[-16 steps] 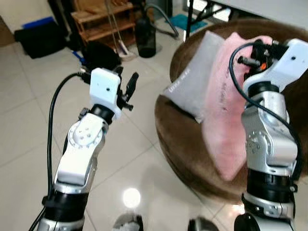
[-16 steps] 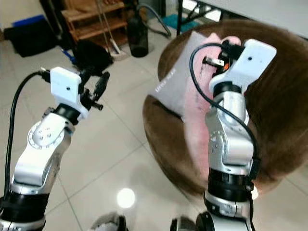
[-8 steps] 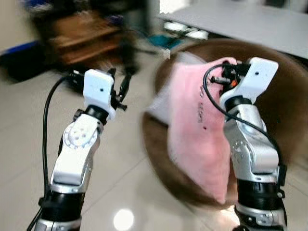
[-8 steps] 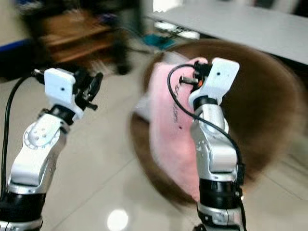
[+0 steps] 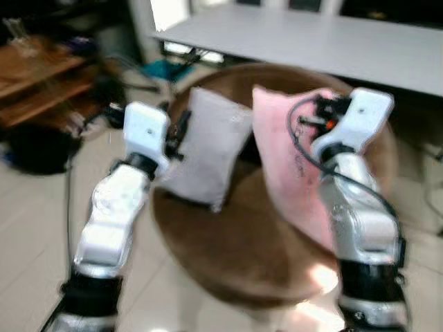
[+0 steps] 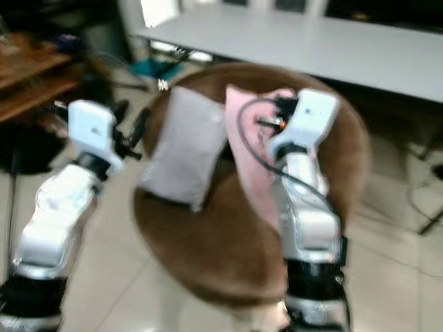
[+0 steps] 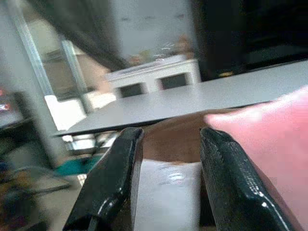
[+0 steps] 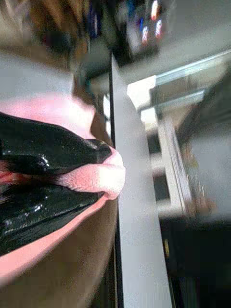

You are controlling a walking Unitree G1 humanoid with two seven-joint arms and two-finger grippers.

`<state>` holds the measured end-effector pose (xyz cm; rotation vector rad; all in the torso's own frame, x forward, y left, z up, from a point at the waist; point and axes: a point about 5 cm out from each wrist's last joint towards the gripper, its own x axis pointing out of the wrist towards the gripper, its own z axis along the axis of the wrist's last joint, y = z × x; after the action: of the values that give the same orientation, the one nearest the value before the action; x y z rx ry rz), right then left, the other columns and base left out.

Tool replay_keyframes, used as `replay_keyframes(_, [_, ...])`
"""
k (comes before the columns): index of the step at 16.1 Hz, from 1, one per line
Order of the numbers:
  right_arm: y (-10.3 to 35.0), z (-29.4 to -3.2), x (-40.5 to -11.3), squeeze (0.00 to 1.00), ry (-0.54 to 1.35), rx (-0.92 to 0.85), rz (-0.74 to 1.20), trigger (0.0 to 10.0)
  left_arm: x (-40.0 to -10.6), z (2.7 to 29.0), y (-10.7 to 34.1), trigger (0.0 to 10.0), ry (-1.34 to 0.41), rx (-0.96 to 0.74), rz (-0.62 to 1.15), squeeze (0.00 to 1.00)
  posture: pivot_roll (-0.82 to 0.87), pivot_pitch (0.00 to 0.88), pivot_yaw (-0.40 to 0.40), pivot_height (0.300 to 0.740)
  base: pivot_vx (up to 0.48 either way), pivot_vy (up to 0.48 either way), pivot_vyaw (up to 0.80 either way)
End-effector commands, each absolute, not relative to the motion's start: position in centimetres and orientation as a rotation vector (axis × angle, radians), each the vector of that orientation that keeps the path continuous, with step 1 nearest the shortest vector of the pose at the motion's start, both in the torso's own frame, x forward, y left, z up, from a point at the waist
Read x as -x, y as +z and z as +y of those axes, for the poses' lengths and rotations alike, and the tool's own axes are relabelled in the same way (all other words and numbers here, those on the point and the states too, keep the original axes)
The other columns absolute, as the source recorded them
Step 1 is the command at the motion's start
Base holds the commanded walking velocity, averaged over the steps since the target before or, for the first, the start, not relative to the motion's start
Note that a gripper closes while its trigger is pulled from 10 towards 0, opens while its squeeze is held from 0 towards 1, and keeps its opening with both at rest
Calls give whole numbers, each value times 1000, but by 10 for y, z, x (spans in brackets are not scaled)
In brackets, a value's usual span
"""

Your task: Move the pillow to the sofa from floor

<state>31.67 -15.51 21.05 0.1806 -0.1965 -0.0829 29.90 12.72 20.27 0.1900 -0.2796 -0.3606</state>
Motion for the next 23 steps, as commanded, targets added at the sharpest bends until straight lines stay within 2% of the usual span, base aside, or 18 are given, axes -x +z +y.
replay_keyframes(1, [215, -146, -316, 0, -46, -192, -223, 10000, -299, 137, 203, 10000, -338, -220, -280, 0, -32, 0, 38, 740, 386, 0, 0])
replay_keyframes(5, [208, -140, -316, 0, -11, -175, -181, 10000, -297, 136, 198, 10000, -354, -233, -258, 0, -29, 0, 37, 740, 349, 0, 0])
replay_keyframes(14, [205, -120, -307, 0, 168, -177, -63, 10000, -281, 133, 188, 10000, -459, -233, -213, 0, -24, 28, 27, 740, 0, 0, 0])
replay_keyframes(17, [195, -111, -315, 0, 186, -187, -19, 10000, -273, 132, 182, 10000, -497, -237, -175, 0, -17, 68, 19, 740, 0, 0, 0])
replay_keyframes(23, [191, -86, -353, 0, 269, -229, 1, 10000, -260, 137, 177, 10000, -506, -257, -121, 0, 9, 132, 0, 740, 0, 0, 0])
